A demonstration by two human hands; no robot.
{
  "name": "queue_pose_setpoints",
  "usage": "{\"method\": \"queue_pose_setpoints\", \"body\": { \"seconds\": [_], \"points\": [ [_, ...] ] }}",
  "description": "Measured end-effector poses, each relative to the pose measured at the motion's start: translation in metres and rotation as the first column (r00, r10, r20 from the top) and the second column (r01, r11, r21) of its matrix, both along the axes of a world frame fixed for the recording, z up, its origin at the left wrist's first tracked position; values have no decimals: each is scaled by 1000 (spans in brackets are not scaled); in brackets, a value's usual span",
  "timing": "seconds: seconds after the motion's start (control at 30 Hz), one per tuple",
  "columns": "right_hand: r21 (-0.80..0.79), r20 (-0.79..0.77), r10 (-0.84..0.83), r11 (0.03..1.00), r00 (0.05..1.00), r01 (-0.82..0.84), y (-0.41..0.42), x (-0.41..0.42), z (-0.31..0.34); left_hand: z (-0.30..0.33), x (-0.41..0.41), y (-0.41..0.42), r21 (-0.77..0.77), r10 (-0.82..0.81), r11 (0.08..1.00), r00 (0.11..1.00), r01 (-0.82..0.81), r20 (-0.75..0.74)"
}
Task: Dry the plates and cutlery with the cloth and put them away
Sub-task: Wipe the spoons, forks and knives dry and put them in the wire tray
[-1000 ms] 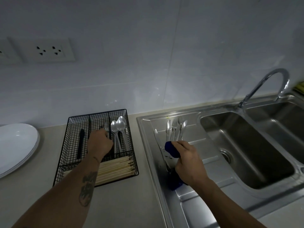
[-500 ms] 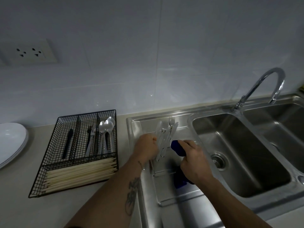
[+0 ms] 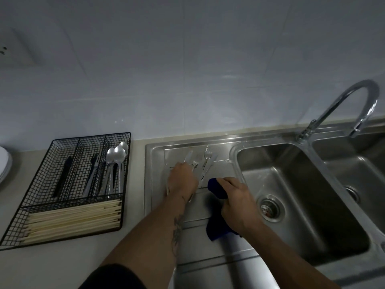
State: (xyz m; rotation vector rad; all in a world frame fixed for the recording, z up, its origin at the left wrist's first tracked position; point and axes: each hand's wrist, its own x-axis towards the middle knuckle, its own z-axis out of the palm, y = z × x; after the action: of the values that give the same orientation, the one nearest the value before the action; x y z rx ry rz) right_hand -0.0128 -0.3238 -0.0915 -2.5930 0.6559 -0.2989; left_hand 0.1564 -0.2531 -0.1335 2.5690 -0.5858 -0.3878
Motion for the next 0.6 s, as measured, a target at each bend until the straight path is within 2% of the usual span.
{"method": "queue_pose_setpoints", "body": {
  "seconds": [0.23, 0.47, 0.6],
  "points": [
    [12, 5, 18, 1000, 1000, -18, -3, 4, -4, 15, 3, -2, 35, 92, 995, 984, -88, -152],
    [4, 10, 32, 999, 999, -32, 10, 7, 7, 25, 9, 21, -50, 121, 989, 952, -140, -282],
    [-57, 60, 45, 998, 997, -42, 22, 13, 18, 37, 11, 40, -86, 51, 993, 934, -86, -355]
  ]
}}
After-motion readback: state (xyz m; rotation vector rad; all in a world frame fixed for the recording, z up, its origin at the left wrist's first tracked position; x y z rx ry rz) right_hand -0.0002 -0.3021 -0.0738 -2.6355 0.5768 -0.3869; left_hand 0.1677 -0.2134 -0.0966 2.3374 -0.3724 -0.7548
